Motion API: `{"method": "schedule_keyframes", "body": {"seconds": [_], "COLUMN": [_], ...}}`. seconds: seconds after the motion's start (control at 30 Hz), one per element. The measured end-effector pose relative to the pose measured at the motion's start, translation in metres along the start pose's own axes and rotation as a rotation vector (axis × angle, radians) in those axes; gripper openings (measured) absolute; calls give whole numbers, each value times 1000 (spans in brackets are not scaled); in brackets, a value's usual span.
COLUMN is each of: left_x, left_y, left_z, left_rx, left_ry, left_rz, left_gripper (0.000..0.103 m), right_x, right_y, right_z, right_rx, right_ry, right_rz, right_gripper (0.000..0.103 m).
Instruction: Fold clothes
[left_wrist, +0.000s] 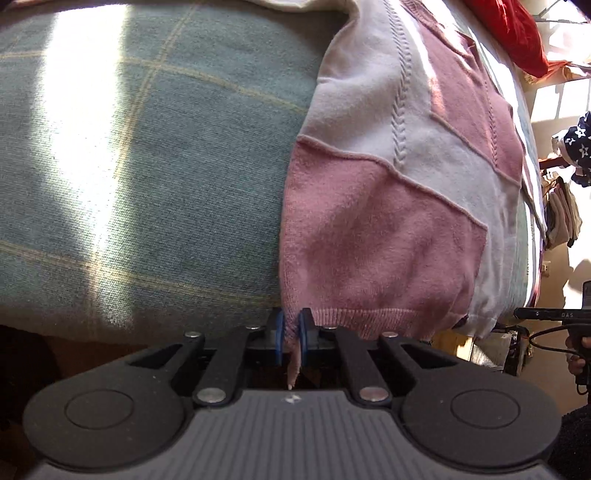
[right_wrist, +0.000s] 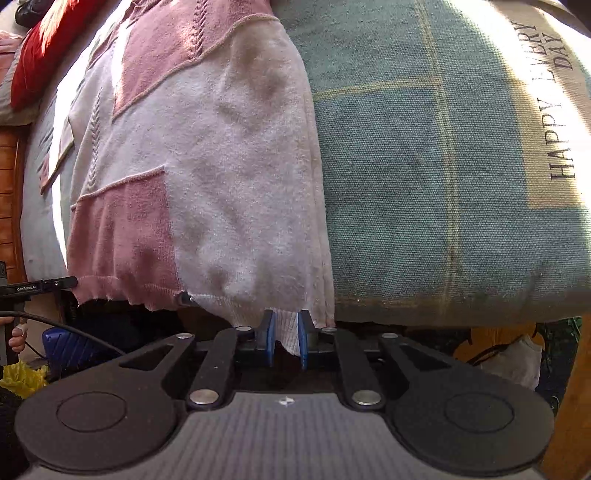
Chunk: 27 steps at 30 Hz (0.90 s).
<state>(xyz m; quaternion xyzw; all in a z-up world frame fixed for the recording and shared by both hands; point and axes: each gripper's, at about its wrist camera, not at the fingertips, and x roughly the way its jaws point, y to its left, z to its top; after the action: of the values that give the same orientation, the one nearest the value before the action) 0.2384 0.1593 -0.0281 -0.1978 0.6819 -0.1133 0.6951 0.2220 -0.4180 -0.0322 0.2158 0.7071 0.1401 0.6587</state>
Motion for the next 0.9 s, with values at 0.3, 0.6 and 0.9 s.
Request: {"method": "schedule_keyframes", "body": {"seconds": [0.3, 0.6, 0.9], "left_x": [-4, 35, 38], "left_y": [-25, -49, -61], "left_z": [96, 148, 143], "left_rx": [24, -12, 89], "left_ry": [-255, -299, -255], "left_rz": [-137, -218, -149], "left_gripper": [36, 36, 37], "right_x": [-27, 0, -4], "right_y": [-7, -27, -20], "right_z": [107, 175, 201], "right_rx": [89, 306, 334], "right_ry": [-362, -506, -657], "right_rz": [169, 252, 135], "right_gripper": [46, 49, 18]}}
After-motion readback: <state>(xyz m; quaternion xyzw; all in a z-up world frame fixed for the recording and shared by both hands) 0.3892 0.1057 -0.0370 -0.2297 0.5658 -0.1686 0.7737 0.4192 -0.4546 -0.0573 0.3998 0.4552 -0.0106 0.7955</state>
